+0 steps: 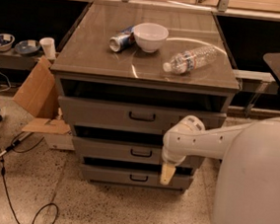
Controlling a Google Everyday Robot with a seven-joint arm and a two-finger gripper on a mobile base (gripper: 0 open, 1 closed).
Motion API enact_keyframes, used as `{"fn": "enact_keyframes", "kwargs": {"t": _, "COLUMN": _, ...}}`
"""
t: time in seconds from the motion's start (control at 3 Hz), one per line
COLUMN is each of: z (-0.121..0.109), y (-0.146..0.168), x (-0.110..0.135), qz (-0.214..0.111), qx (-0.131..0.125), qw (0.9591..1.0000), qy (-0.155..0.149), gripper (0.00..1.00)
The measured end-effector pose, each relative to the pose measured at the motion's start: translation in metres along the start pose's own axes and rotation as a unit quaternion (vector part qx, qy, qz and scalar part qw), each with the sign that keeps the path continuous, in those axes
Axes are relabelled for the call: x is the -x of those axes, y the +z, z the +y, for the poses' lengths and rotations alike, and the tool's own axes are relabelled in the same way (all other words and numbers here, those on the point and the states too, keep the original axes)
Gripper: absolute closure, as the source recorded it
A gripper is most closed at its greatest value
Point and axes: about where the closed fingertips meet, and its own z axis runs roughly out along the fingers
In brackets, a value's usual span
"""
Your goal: Open middle drawer
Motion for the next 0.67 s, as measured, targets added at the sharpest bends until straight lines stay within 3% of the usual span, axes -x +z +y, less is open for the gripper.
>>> {"fn": "enact_keyframes", "kwargs": {"t": 0.33, "z": -0.018, "y": 0.009, "x": -0.015, "qz": 0.015, "qx": -0.001, "qw": 0.9998, "qy": 0.015, "gripper": 0.00}}
{"fn": "enact_keyframes", "kwargs": {"t": 0.67, "z": -0.026, "y": 0.030, "x": -0.037, "qz": 0.031, "qx": 0.016, "qw": 0.9988, "qy": 0.034, "gripper": 0.00}}
